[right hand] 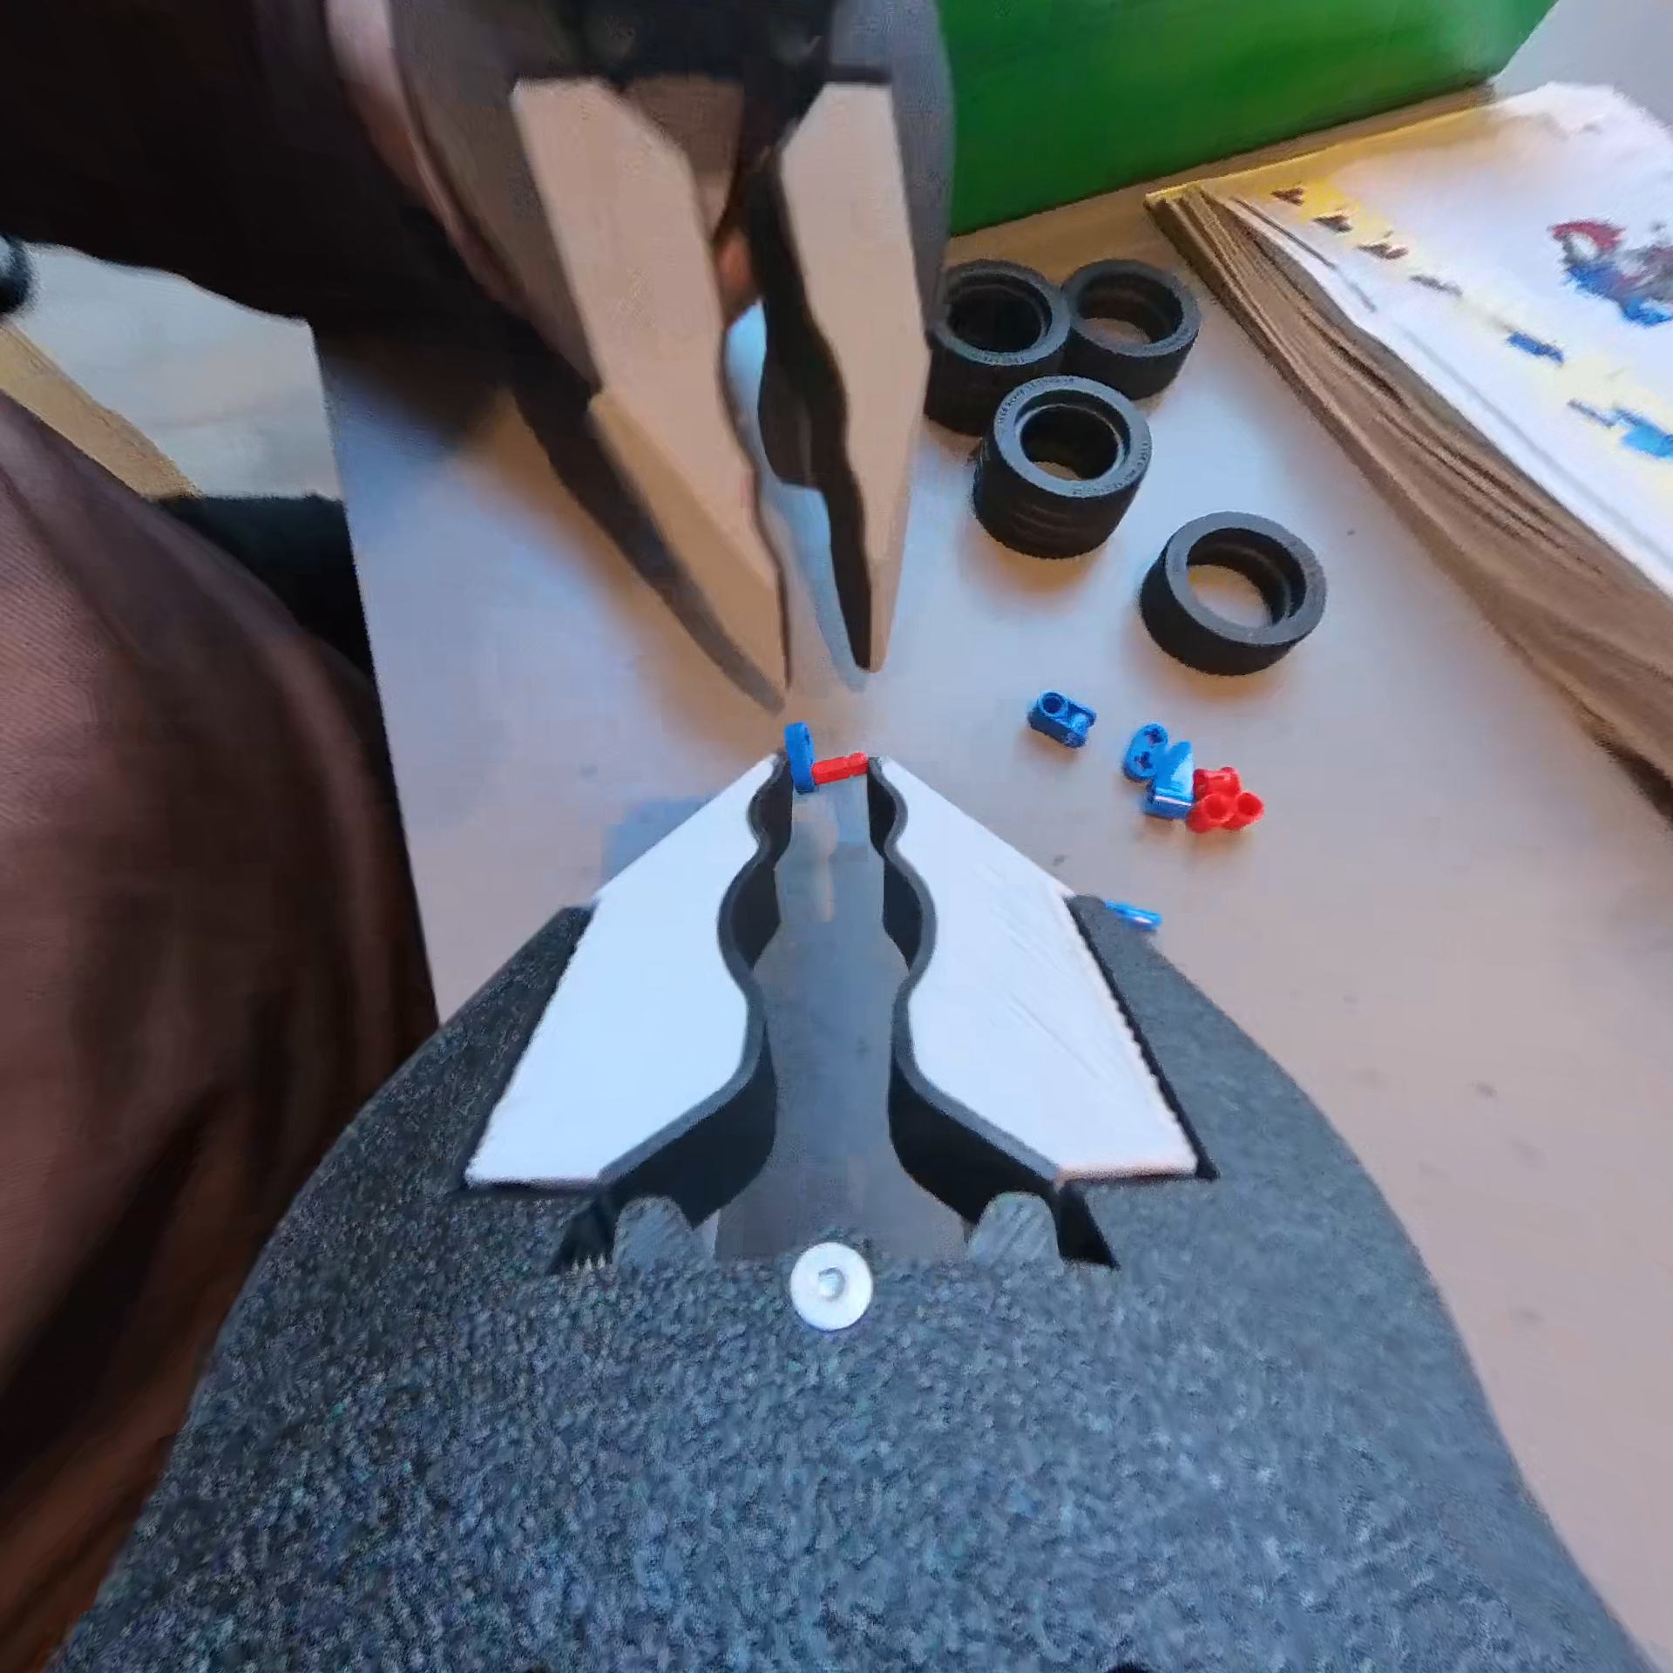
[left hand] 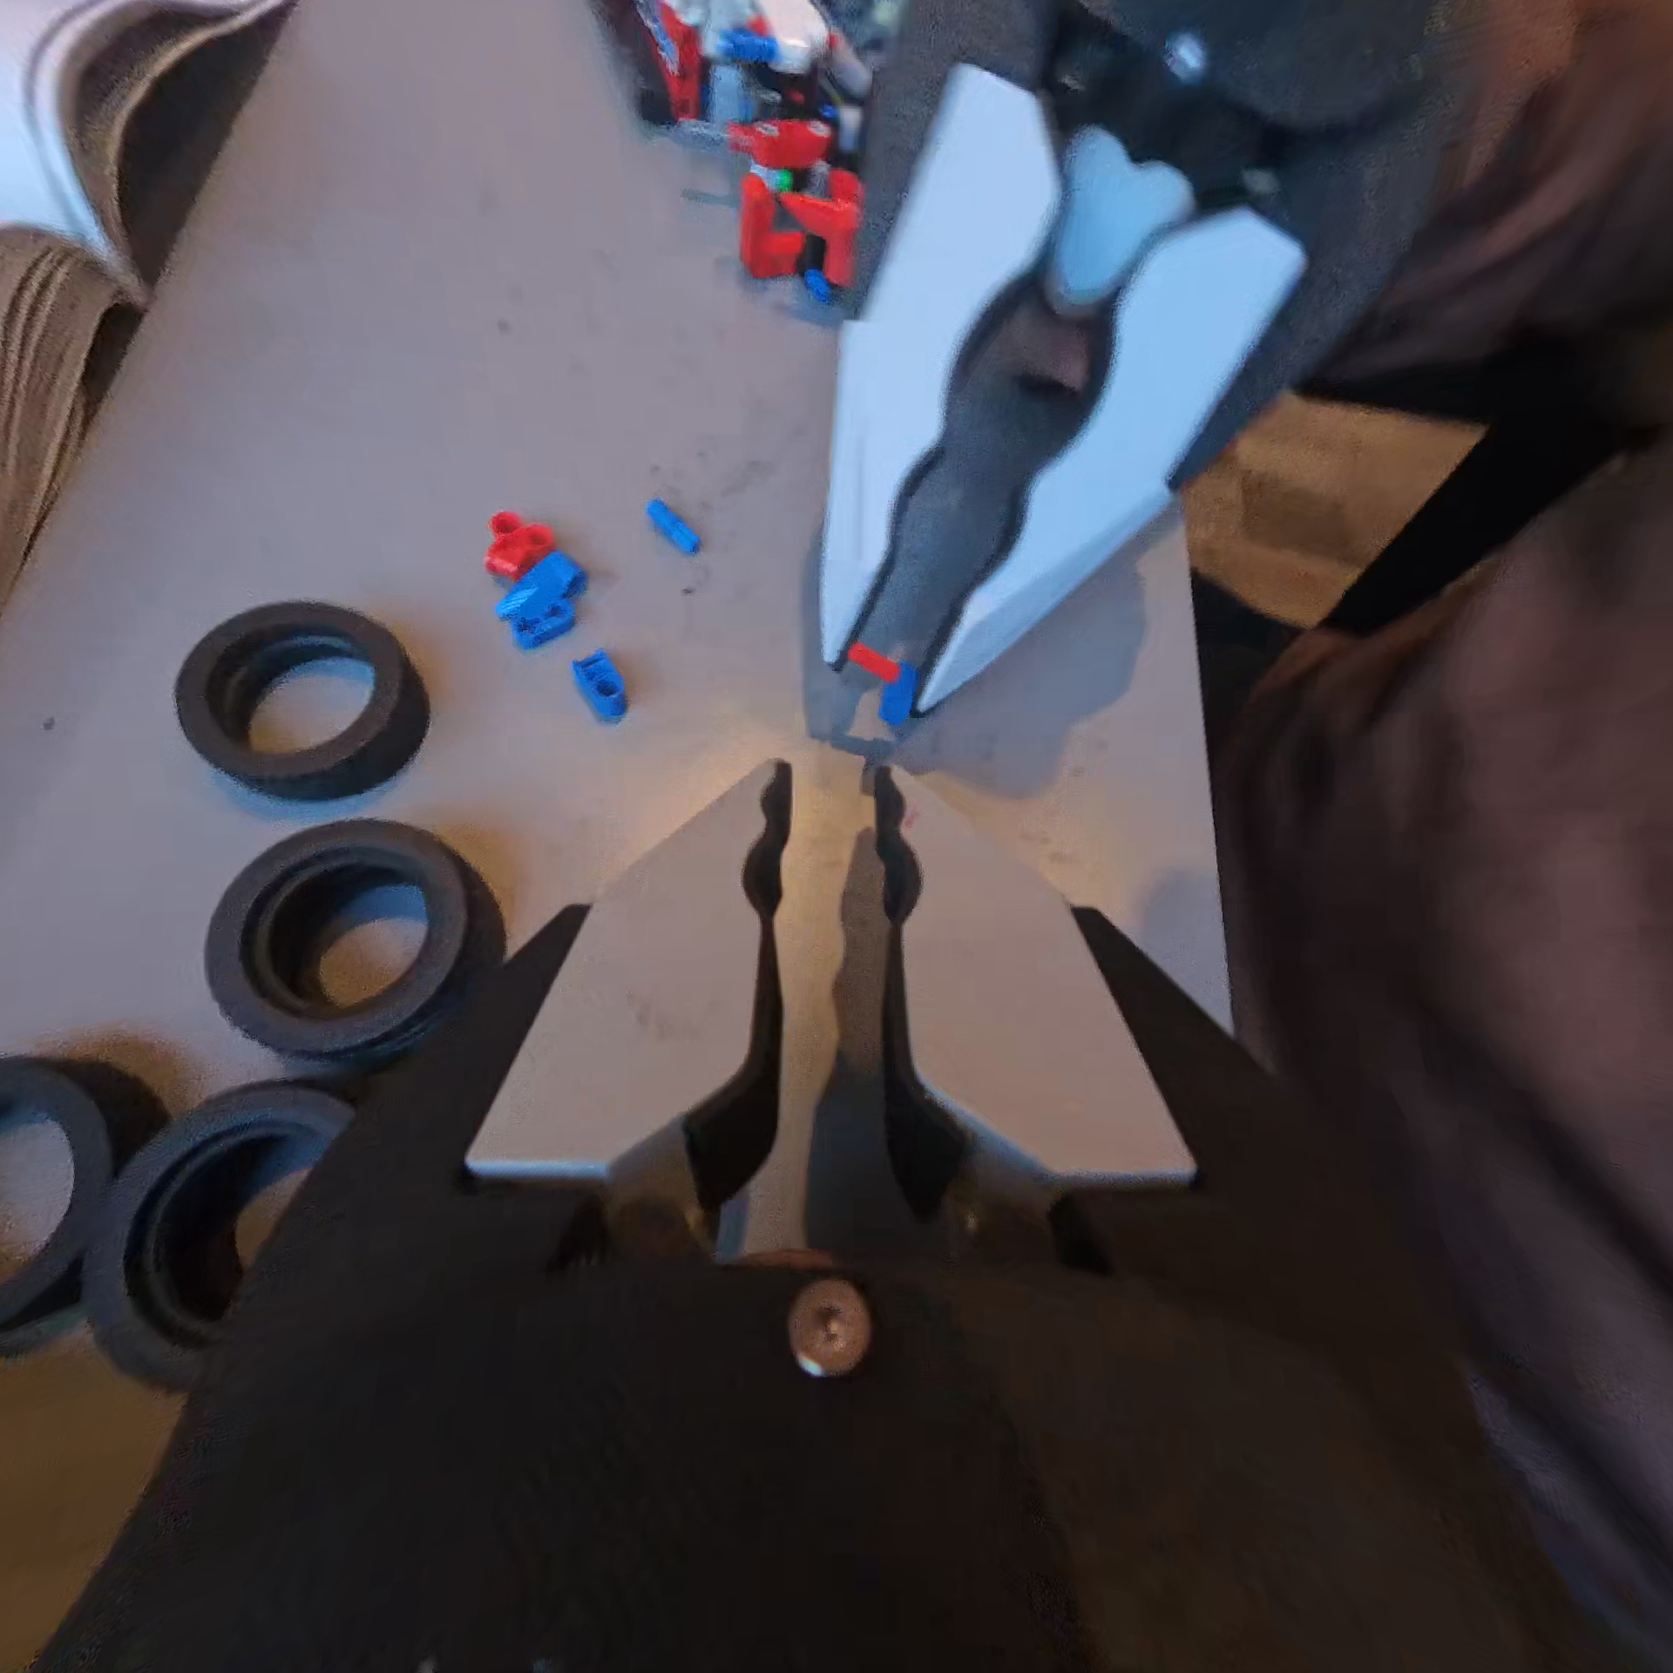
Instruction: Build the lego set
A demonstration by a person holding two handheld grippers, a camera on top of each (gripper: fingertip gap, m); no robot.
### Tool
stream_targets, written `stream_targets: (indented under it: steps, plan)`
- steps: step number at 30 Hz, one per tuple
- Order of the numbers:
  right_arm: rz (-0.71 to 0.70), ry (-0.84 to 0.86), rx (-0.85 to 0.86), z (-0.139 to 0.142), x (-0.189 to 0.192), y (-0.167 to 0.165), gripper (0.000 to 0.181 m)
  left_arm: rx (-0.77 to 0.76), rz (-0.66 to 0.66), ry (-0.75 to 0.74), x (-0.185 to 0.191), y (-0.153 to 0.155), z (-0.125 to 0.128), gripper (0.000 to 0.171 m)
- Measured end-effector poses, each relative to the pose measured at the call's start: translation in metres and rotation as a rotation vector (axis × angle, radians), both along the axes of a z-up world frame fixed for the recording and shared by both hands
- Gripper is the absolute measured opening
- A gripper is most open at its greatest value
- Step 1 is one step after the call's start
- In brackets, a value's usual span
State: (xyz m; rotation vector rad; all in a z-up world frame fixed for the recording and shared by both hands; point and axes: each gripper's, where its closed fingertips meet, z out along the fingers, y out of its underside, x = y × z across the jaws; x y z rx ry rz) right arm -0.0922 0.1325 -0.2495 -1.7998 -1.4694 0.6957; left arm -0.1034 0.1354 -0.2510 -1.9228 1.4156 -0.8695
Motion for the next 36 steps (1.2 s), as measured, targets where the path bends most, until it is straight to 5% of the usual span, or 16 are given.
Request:
stream_targets:
  steps: [16,36]
  plan:
    - [0.033,-0.009,-0.113,-0.005,-0.006,-0.005,0.016,0.235,-0.191,0.019,0.013,-0.017,0.0,0.006]
    - [-0.053,0.021,0.058,0.002,-0.008,0.012,0.009,0.261,-0.113,-0.023,0.009,0.002,0.008,0.001]
